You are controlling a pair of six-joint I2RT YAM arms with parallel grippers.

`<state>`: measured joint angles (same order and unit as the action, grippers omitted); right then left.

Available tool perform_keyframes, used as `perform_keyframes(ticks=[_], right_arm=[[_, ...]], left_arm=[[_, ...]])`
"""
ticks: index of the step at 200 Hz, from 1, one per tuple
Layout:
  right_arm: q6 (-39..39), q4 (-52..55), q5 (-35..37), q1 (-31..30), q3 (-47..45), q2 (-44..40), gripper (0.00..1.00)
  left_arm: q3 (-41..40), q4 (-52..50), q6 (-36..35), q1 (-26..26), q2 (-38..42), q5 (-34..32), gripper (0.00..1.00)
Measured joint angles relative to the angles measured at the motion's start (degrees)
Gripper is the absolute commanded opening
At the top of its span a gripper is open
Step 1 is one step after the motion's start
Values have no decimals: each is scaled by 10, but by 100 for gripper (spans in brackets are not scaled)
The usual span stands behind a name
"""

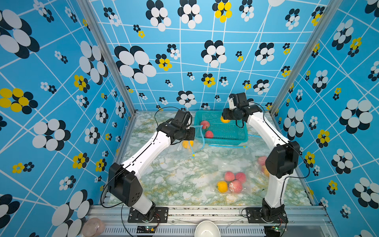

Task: Place the peach in a zip-top bag and seal the zipper
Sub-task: Place the peach in the zipper food storage bag.

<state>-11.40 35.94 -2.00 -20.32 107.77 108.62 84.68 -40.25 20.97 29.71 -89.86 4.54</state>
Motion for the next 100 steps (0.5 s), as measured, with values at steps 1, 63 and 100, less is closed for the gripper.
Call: perform_keyframes(ticks=[1, 63, 100], right_arm=[[0, -2, -2, -2, -2, -3, 54], [-19, -128, -153, -111, -193, -163, 55], [-62, -179, -210, -139, -258, -135, 53]], left_arm=[[0, 0, 0, 0, 0, 0, 7], [-8, 5, 0, -5, 1, 2, 7], [-13, 9, 0, -12, 10, 5, 7]])
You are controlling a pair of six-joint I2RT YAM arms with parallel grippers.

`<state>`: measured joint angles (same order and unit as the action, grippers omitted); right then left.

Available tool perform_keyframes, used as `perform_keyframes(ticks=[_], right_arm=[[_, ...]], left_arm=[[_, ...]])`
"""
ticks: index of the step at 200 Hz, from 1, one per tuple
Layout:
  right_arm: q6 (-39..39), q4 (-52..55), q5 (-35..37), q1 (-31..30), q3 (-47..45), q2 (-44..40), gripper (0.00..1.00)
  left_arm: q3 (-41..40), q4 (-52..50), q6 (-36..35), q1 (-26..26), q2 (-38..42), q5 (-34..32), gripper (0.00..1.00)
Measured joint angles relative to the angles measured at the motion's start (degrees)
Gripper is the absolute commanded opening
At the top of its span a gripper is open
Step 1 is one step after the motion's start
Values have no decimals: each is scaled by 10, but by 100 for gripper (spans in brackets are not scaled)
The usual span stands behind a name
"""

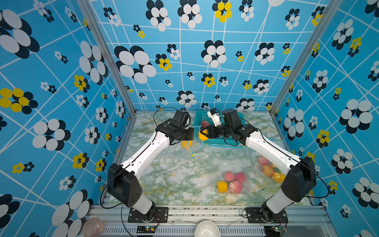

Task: Place the peach in a zip-top bag and seal the zipper
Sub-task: Place the peach in the zipper food storage bag.

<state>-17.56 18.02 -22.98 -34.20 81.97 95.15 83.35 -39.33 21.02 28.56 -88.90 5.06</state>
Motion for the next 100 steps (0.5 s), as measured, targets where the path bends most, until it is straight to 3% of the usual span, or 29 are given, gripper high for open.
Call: perform_keyframes(ticks=[24, 63, 100], right_arm=[[-29, -28, -15, -26, -5, 37, 54], [-63, -54, -20, -41, -5, 60, 67], [-80, -54, -16, -39, 0, 63, 72]], left_arm=[[0, 2, 0, -1, 12, 5, 7], [-8, 2, 4, -1, 40, 10, 7], [-9, 2, 4, -1, 46, 12, 7]])
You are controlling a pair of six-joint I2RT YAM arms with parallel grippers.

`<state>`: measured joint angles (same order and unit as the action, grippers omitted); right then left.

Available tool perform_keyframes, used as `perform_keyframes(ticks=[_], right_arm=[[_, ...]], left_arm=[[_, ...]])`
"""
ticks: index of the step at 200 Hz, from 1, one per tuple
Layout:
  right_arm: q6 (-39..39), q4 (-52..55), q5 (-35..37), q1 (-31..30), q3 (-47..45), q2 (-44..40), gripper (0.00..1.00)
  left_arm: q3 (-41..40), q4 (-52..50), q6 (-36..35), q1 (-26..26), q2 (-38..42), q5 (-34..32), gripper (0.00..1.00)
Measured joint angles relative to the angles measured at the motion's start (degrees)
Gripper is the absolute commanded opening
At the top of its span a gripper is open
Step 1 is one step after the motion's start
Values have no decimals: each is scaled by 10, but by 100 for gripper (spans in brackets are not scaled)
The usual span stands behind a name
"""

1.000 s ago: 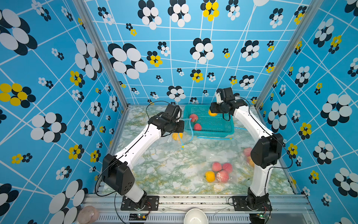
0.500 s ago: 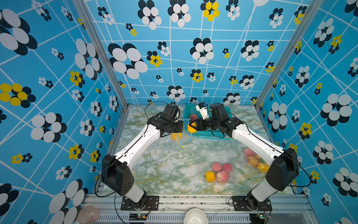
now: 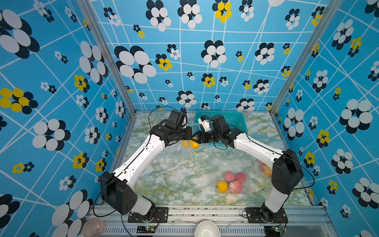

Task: Place the peach in a zip-top bag and seal the zipper
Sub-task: Place the peach in the zipper food storage bag, then adjust the peach in the zipper food storage bag.

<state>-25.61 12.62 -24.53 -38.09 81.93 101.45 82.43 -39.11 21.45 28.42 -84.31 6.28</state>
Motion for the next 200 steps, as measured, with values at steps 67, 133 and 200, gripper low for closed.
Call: perform_keyframes(ticks=[67, 133, 200], right_arm=[[-6, 0, 5, 49, 8, -16, 67], [0, 9, 27, 87, 8, -47, 59], [92, 79, 28, 32, -1, -78, 42]], left_arm=[[0, 2, 0, -3, 0, 4, 7], [0, 2, 0, -6, 0, 6, 7], [-11, 5, 5, -14, 0, 6, 7]])
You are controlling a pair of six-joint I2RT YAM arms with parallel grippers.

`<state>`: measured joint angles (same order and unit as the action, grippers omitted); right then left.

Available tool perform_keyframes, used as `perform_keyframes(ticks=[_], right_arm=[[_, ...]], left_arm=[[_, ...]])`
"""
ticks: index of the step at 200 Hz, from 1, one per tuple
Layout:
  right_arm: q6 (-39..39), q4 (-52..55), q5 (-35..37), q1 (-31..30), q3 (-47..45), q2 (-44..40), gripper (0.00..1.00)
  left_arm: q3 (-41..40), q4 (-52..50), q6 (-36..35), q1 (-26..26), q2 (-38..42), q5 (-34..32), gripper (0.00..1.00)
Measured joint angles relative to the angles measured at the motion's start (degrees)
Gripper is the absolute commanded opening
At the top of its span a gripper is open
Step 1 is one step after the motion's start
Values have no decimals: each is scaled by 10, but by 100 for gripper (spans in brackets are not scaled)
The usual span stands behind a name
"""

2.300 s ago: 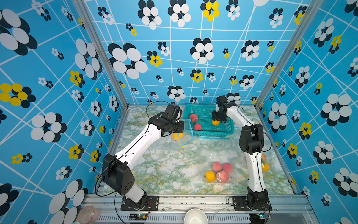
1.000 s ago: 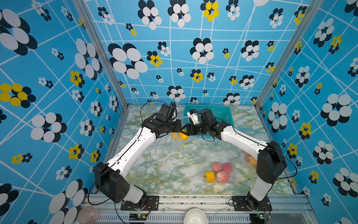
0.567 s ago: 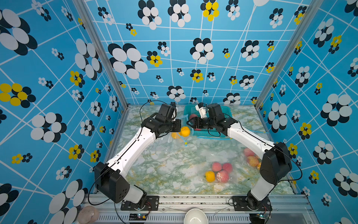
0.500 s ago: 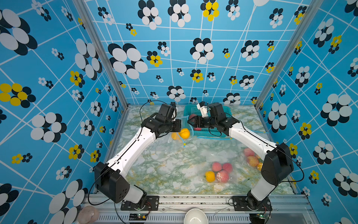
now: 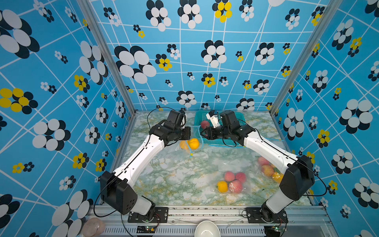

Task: Place the peach in a zip-top bag and seal the zipper
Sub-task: Adjust the peach in the zipper food storage bag.

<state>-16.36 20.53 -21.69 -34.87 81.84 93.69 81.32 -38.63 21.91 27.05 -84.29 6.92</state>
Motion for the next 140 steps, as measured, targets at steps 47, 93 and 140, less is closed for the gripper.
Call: perform_keyframes(ticks=[47, 93, 140], right_arm=[[9, -3, 2, -25, -44, -37, 42], [5, -29, 7, -44, -59, -4, 40], [-12, -56, 63, -95, 12, 113, 41]], left_arm=[[0, 8, 7, 0, 0, 12, 7], [0, 14, 15, 0, 0, 23, 7], [1, 13, 26, 19, 1, 28, 7]])
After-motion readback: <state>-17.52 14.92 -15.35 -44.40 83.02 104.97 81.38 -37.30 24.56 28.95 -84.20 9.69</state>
